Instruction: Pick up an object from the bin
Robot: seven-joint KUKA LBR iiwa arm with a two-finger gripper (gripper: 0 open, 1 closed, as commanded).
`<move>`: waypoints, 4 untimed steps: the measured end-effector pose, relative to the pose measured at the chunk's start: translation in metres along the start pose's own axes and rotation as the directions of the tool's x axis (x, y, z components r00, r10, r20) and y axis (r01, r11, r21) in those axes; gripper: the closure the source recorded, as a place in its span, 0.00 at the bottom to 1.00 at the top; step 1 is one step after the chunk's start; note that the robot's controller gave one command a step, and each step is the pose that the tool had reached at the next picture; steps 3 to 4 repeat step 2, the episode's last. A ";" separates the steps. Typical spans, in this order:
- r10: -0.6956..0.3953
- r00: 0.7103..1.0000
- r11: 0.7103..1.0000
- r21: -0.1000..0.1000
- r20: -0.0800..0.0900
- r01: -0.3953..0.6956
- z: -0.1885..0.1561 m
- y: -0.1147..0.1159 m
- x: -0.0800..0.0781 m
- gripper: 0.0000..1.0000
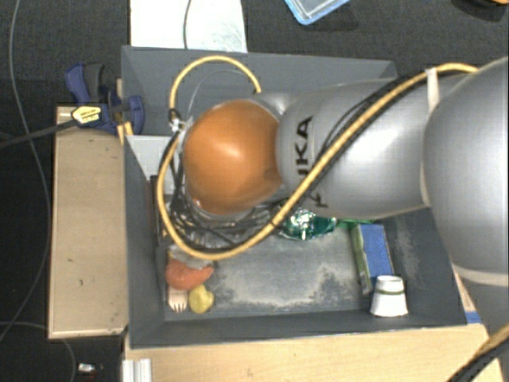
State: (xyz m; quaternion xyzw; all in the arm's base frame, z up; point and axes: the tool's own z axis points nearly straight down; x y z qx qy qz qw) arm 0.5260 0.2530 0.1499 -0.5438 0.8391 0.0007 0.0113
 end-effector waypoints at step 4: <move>0.008 1.000 1.000 -0.003 -0.001 -0.008 -0.069 0.000 -0.001 1.00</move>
Offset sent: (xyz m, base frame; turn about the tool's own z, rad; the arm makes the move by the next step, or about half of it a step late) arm -0.0023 -0.0008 0.0661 0.0006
